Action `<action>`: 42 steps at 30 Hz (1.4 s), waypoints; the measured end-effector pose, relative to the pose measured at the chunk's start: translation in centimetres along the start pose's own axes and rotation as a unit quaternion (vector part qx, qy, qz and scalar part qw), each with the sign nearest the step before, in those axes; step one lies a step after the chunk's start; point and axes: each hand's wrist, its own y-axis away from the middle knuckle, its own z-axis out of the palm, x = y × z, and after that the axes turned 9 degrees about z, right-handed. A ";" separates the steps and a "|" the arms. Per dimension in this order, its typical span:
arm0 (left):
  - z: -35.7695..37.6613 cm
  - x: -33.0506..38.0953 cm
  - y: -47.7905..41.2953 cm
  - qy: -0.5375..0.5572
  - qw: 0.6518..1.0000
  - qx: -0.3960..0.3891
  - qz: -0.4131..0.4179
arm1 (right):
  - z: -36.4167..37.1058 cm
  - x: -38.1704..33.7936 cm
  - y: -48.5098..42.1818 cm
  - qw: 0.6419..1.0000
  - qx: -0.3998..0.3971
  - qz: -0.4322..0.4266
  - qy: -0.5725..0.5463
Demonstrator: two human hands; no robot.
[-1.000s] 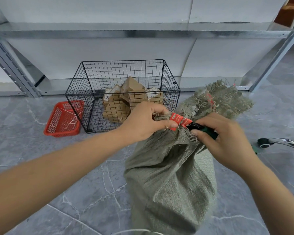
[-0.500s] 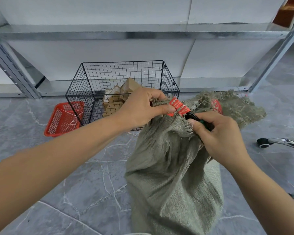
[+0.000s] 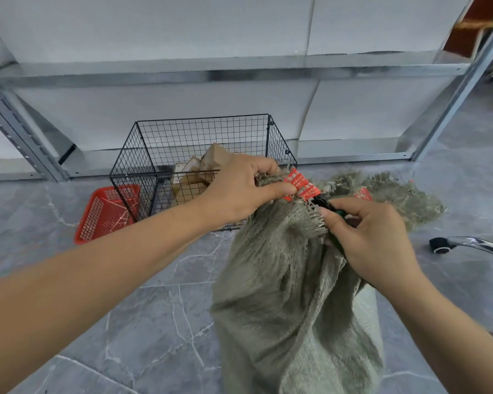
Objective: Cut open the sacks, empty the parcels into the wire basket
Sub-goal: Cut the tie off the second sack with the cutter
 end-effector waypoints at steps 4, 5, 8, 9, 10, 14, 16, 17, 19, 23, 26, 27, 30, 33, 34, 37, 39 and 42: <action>0.7 0.2 0.3 0.105 0.993 0.044 -0.035 | 0.6 -0.1 0.5 0.996 0.012 0.035 -0.075; 0.8 0.3 0.4 0.110 0.992 0.046 -0.037 | 0.3 -0.2 0.3 0.994 0.028 0.044 -0.094; 1.0 0.4 1.4 0.110 0.992 0.040 -0.055 | -1.6 -0.8 -0.8 0.993 0.077 0.032 -0.087; 1.0 0.3 1.6 0.107 0.991 0.046 -0.057 | -2.1 -1.1 -1.1 0.995 0.067 0.021 -0.066; 1.0 -0.2 1.8 0.106 0.991 0.050 -0.058 | -2.3 -1.3 -1.3 0.998 0.043 0.020 -0.047; 1.0 -0.9 1.9 0.066 0.997 0.028 -0.037 | -2.4 -1.4 -1.5 0.998 -0.010 0.044 -0.034; 0.9 -1.2 2.1 0.048 0.999 -0.002 -0.024 | -2.8 -0.8 -1.5 0.997 0.022 0.057 -0.056; 0.7 -1.1 2.2 0.040 0.999 -0.014 -0.023 | -3.0 -0.5 -1.5 0.995 0.037 0.066 -0.060; 0.2 -1.1 2.2 0.021 0.999 -0.022 -0.027 | -3.7 0.1 -1.6 0.993 0.062 0.087 -0.049; -0.7 -0.7 2.4 -0.071 0.996 -0.052 -0.034 | -5.4 0.9 -2.0 0.991 0.073 0.110 -0.001; -0.7 0.0 2.2 -0.040 0.987 -0.140 -0.071 | -5.8 0.6 -2.1 0.994 0.060 0.093 0.011; -0.5 0.5 1.8 -0.026 0.981 -0.176 -0.073 | -5.8 0.2 -2.1 0.996 0.049 0.077 0.016; 0.5 1.2 0.1 -0.077 0.970 -0.229 -0.033 | -5.6 -0.9 -1.8 1.000 -0.005 0.014 0.024; 1.8 1.5 -1.1 -0.180 0.966 -0.183 0.004 | -5.1 -1.7 -1.2 0.997 -0.078 -0.011 0.022; 2.3 1.4 -1.3 -0.218 0.966 -0.140 0.011 | -4.9 -1.8 -1.1 0.996 -0.091 -0.012 0.009; 3.2 0.8 -1.8 -0.299 0.953 0.002 0.043 | -4.5 -1.9 -0.8 0.994 -0.103 -0.022 0.005; 3.5 0.6 -2.5 -0.259 0.964 0.003 0.064 | -4.5 -2.0 -0.8 0.994 -0.110 -0.026 0.006; 3.9 0.6 -2.9 -0.212 0.972 -0.084 0.063 | -4.5 -1.6 -1.0 0.996 -0.090 -0.022 0.014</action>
